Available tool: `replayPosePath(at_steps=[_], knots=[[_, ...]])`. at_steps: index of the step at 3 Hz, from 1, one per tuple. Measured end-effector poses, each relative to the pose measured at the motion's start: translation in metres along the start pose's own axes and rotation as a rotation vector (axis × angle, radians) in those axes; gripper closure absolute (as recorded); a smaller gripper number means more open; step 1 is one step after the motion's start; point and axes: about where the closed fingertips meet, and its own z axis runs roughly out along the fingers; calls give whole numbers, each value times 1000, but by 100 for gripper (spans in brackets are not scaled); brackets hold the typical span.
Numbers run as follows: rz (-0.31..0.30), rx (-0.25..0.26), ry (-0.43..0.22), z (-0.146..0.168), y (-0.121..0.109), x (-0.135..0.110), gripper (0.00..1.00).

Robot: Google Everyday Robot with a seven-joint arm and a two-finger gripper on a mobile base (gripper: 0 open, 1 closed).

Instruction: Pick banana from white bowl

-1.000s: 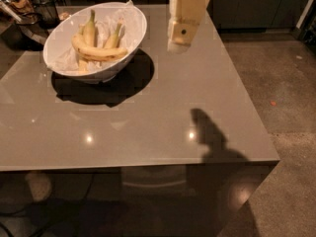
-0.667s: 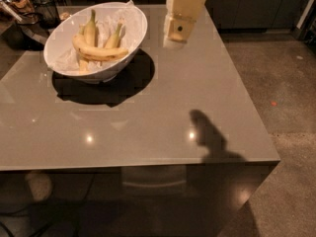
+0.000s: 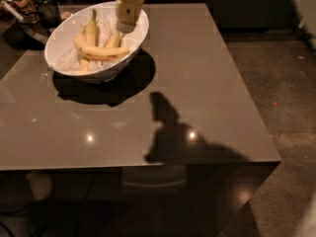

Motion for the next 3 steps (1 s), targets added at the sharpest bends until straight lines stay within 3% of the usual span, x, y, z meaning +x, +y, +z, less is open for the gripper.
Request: replayPosePath(at_steps=[2,3], knots=[[-1,29,-79,6,-14,-28,0],[24,-11,-74,30,-27,-43,10]])
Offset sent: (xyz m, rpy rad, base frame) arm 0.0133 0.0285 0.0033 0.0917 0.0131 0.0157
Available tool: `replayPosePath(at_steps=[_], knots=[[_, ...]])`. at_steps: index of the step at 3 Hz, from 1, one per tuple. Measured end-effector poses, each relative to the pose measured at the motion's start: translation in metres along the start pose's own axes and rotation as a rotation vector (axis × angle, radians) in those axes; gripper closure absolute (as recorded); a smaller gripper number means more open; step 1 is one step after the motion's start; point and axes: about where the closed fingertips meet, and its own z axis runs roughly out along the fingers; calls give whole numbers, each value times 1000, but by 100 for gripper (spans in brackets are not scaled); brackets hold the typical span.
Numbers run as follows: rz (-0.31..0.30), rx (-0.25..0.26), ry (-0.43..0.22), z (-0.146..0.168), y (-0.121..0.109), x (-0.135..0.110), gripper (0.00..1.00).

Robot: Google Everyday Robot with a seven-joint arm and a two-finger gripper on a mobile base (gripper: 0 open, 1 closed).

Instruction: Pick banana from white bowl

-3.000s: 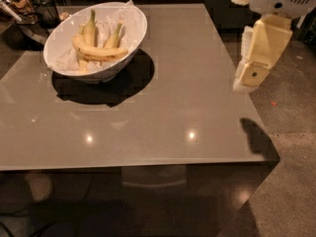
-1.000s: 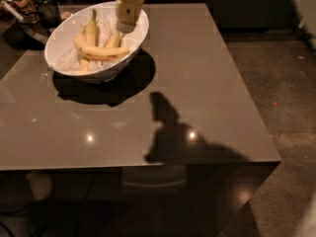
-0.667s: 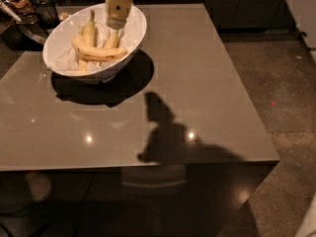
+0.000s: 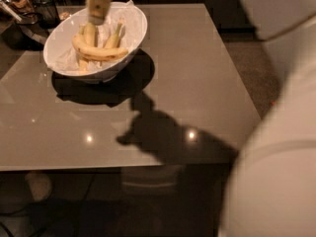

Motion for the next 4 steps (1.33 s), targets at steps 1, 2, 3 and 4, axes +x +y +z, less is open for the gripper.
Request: replayPosePath(at_steps=[1,2,3,4], knots=[[20,-45,1,37,-17,-24,23],[47,-74,1,70,-30,-38,22],[67,-102,9,100,-38,-46,17],[91,-137,31,129,-40,-47,21]])
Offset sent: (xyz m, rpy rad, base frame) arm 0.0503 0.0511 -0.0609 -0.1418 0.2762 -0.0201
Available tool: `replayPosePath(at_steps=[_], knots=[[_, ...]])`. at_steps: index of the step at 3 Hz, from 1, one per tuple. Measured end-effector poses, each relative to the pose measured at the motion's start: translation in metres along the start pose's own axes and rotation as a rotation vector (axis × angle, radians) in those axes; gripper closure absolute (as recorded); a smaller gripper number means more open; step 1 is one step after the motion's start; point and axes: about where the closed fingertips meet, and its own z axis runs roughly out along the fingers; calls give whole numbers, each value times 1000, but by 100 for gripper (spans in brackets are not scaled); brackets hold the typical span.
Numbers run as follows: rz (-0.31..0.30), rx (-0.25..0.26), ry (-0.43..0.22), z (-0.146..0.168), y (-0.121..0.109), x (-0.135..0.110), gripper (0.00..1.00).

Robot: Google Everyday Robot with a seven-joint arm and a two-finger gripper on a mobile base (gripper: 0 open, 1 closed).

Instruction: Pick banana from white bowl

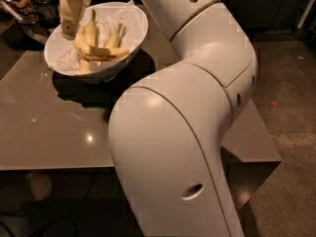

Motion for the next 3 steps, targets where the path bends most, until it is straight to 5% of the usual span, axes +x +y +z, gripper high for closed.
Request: replayPosePath(at_steps=[1,3], knots=[[27,-24,25,22,-4,1,35],[62,-62,75,53,-6,9,36]])
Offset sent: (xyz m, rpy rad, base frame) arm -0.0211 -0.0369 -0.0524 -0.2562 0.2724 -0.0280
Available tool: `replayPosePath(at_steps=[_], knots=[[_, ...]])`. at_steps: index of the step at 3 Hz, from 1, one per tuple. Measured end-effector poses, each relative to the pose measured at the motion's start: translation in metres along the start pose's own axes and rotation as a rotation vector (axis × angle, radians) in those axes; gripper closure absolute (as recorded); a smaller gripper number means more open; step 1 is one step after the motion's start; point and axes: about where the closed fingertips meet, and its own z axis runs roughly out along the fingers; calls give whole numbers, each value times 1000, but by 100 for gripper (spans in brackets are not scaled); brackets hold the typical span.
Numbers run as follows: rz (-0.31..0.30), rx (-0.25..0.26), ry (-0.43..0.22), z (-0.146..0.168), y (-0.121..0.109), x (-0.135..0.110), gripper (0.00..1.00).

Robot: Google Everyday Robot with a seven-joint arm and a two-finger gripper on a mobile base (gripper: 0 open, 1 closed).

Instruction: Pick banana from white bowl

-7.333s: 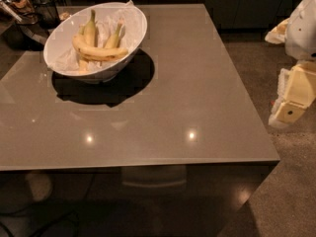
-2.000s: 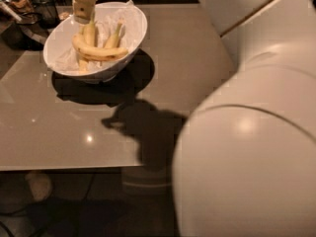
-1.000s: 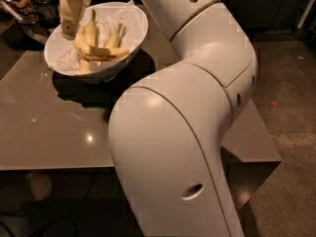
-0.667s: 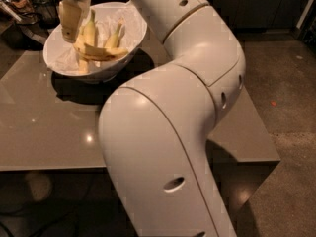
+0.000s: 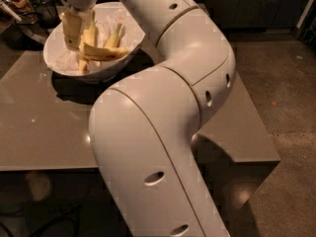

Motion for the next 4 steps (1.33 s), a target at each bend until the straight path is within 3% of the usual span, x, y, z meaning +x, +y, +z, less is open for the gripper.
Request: replayPosePath(at_steps=[4], knots=[[69,-16,91,41,-23,26,37]])
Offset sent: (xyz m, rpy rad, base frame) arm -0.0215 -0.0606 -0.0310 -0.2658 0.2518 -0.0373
